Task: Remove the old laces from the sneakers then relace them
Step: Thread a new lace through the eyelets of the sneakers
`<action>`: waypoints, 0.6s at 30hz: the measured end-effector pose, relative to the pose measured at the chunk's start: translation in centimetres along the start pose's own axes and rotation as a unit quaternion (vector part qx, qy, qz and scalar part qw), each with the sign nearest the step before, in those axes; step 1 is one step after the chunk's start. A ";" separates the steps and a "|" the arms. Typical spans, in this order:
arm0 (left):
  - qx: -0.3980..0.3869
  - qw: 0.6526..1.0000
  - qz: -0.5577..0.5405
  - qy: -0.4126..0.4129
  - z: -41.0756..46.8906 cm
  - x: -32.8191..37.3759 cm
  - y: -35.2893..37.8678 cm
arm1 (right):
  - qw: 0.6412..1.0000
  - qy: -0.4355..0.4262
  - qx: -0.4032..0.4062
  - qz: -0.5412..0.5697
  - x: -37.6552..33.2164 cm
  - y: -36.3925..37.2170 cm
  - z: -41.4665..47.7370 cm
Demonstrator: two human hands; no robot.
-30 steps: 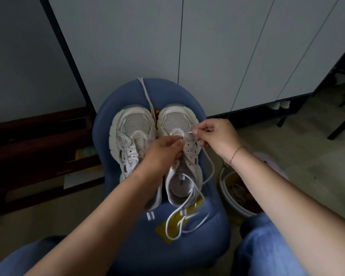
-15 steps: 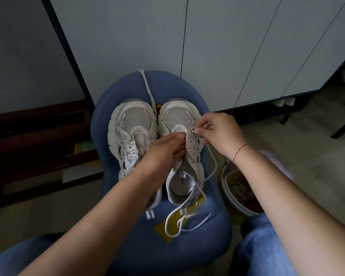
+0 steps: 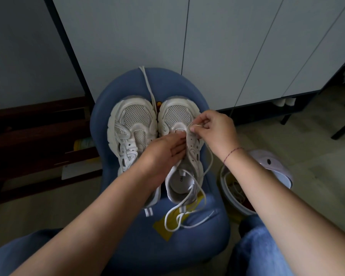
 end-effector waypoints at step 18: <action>-0.044 0.994 -0.088 -0.055 -0.6 -0.8 0.8 | 0.995 0.041 -0.085 0.011 -0.2 2.0 -1.4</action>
Point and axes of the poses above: each hand's wrist, its own z-axis towards the middle knuckle, its own y-axis out of the palm, x = y × z, the point moved 9 cm from there along z, towards the middle knuckle, and after that the axes turned 10 degrees about -y, right-handed, at the moved point
